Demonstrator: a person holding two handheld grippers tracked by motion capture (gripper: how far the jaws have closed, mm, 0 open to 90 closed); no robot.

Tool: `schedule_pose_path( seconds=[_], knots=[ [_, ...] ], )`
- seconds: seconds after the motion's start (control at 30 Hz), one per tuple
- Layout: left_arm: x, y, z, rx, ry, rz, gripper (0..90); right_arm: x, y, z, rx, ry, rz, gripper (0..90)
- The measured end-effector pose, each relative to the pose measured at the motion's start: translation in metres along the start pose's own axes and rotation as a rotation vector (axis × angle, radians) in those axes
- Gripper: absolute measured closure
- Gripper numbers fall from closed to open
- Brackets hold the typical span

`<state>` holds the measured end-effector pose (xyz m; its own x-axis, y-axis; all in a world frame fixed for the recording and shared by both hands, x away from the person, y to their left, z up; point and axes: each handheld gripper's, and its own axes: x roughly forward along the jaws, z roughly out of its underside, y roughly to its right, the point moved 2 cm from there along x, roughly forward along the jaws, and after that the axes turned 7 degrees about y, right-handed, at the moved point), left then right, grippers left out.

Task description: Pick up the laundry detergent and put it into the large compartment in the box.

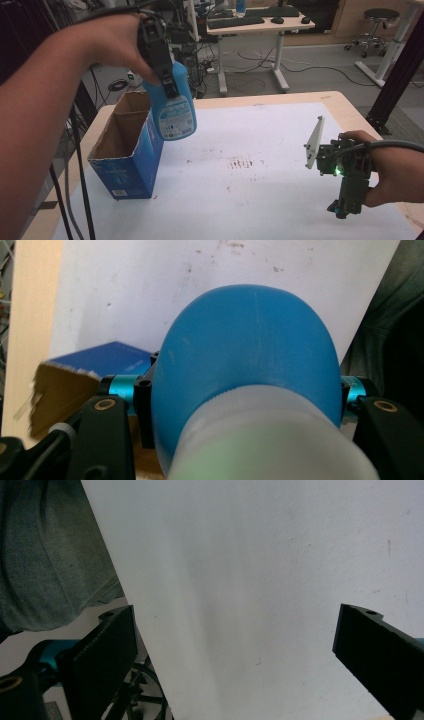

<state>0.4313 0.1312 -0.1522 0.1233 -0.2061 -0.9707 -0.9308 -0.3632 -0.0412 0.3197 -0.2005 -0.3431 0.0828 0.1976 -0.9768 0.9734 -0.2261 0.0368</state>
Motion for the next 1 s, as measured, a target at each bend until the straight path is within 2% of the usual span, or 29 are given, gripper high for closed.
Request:
schedule_pose_path(
  seconds=[0.1, 0.13, 0.17, 0.2, 0.23, 0.27, 0.3, 0.4, 0.43, 0.47, 0.5, 0.57, 0.63, 0.73, 0.77, 1.0],
  knots=[
    [-0.009, -0.004, 0.006, -0.022, 0.005, -0.007, 39.4, -0.001, 0.0, 0.0, 0.002, -0.001, 0.001, 3.5],
    [-0.022, -0.01, 0.017, -0.049, 0.007, -0.013, 39.4, -0.002, 0.001, -0.001, -0.004, 0.003, -0.001, 3.5],
    [-0.027, -0.013, 0.021, -0.066, 0.009, -0.015, 39.4, -0.002, 0.001, -0.001, -0.004, 0.003, -0.002, 3.5],
    [-0.027, -0.013, 0.021, -0.066, 0.009, -0.015, 39.4, -0.002, 0.001, -0.001, -0.001, 0.003, -0.002, 3.5],
    [-0.036, -0.017, 0.031, -0.103, 0.012, -0.023, 39.4, -0.002, 0.001, -0.001, -0.001, 0.001, -0.002, 3.5],
    [-0.04, -0.02, 0.035, -0.122, 0.01, -0.023, 39.4, -0.002, 0.001, -0.001, -0.002, -0.002, -0.003, 3.5],
    [-0.04, -0.02, 0.035, -0.122, 0.01, -0.023, 39.4, -0.002, 0.001, -0.001, -0.001, -0.005, -0.004, 3.5],
    [-0.047, -0.027, 0.05, -0.195, 0.002, -0.035, 39.4, -0.003, 0.001, -0.002, 0.001, -0.01, -0.004, 3.5],
    [-0.048, -0.031, 0.058, -0.245, -0.015, -0.048, 39.4, -0.003, 0.002, -0.002, -0.002, -0.008, -0.001, 3.5],
    [-0.048, -0.031, 0.058, -0.245, -0.015, -0.048, 39.4, -0.003, 0.001, -0.002, 0.006, -0.006, 0.002, 3.5],
    [-0.046, -0.035, 0.065, -0.284, -0.036, -0.066, 39.4, -0.004, 0.002, -0.003, 0.001, -0.007, 0.002, 3.5],
    [-0.043, -0.038, 0.072, -0.332, -0.046, -0.078, 39.4, -0.005, 0.002, -0.004, 0.0, -0.01, 0.004, 3.5],
    [-0.041, -0.041, 0.078, -0.36, -0.051, -0.083, 39.4, -0.007, 0.001, -0.006, -0.01, -0.013, 0.002, 3.5],
    [-0.039, -0.042, 0.081, -0.375, -0.05, -0.086, 39.4, -0.007, 0.0, -0.007, -0.008, -0.013, 0.007, 3.5],
    [-0.034, -0.045, 0.087, -0.405, -0.053, -0.087, 39.4, -0.009, 0.0, -0.009, -0.014, -0.018, 0.008, 3.5],
    [-0.016, -0.046, 0.096, -0.442, -0.054, -0.081, 39.4, -0.01, -0.001, -0.011, -0.017, -0.021, 0.012, 3.5]
  ],
)
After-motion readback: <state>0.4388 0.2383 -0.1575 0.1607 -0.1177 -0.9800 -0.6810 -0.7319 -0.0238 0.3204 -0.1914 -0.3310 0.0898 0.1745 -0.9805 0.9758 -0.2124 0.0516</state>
